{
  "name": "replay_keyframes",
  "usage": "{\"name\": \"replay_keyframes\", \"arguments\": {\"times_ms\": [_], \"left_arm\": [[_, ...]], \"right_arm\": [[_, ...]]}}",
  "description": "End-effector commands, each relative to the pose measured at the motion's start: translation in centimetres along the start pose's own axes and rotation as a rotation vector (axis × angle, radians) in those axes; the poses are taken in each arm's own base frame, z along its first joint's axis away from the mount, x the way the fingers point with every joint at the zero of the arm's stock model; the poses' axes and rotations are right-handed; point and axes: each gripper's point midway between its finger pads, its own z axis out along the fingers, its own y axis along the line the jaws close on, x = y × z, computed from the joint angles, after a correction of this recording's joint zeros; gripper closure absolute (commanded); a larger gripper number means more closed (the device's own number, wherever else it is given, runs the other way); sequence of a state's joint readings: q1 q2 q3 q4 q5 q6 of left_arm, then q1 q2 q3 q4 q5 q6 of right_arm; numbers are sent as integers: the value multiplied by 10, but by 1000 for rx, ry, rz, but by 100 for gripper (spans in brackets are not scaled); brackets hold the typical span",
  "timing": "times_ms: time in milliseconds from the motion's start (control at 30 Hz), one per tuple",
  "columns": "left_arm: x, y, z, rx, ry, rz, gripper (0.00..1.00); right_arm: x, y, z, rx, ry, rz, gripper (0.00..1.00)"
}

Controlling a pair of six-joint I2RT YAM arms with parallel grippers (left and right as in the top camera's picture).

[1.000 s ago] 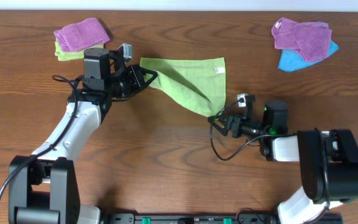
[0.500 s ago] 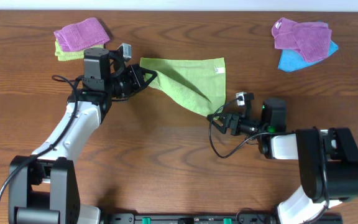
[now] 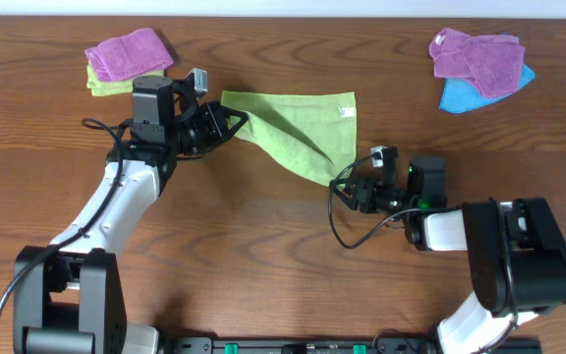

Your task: Fold the cloth

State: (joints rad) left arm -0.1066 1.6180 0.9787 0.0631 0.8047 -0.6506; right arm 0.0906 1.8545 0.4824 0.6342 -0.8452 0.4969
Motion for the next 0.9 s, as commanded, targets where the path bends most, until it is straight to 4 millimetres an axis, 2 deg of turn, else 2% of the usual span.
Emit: {"name": "replay_keyframes", "arguments": {"times_ms": [0,33,67,167,367,533,600,733,867], "left_arm": [[-11,-8,-1,11,-20,42,94],[-11,-8,-1,11,-20,42,94],[-11,-8,-1,11,-20,42,94],[-12,-7,-1,5,-25,41,94],[-14,-5,-1,-10,-37,41,94],[-17,-2,-1,-29,-54,41,94],[-19,1,-1,-45,-68,41,94],[-31,14,-4,-118,-133,39,94],[-40,25,-7,-185,-189,38,94]], "right_arm": [[6,-1,4,-17,30,60,78],[3,2,5,-28,27,64,87],[1,5,5,-43,27,67,91],[-7,16,6,-91,34,52,98],[-29,39,4,-200,49,71,99],[-58,53,-7,-278,42,109,99],[-67,53,-12,-288,31,122,99],[-85,41,-26,-274,-19,176,98],[-93,33,-33,-257,-49,207,99]]}}
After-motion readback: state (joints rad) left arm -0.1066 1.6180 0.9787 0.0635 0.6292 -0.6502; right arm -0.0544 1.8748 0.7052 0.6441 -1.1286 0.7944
